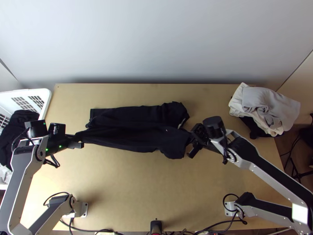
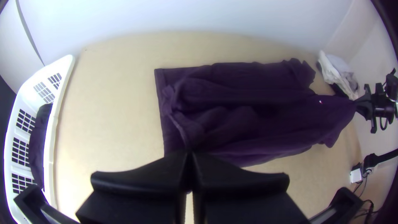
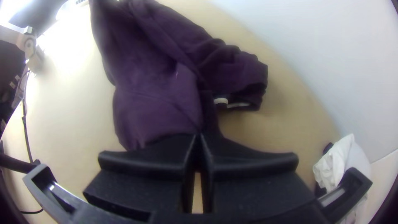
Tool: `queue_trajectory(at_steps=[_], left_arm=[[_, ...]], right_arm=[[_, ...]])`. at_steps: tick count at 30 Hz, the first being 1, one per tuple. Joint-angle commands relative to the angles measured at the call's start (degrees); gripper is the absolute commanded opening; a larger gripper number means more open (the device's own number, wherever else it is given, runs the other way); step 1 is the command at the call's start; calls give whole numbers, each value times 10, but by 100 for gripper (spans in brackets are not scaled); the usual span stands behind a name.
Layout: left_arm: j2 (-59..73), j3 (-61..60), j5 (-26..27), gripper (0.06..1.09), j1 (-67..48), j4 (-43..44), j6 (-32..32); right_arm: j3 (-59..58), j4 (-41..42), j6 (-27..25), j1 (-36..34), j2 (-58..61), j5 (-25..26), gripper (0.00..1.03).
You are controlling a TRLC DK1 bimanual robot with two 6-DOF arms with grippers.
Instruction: Fold the t-shirt
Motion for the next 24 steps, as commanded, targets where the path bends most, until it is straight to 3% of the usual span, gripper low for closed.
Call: queue_trajectory(at_steps=[1,5,6,10,12,15,20,24], left_arm=[[14,-20,1,9,2,33,-6],[36,-27,1,9,1,55,-13],[41,-27,1,9,1,61,-16],[58,-26,0,9,-5,72,-21],[59,-24,0,9,-6,75,-20],[59,-24,0,9,-5,74,-14],[47,-29,0,9,-2,70,-9],[43,-37,0,9,-5,70,-6]], right_arm=[[-42,110,-9,-19,67,0,3],[-31,183,-3,-25,149,1,4],[-26,186,-2,-27,171,1,12],[-16,185,20,-36,209,2,69],[-23,173,34,-37,184,3,86],[-36,137,48,-38,119,3,89],[-33,6,65,-39,25,0,89],[-33,-73,69,-35,-15,-59,89]])
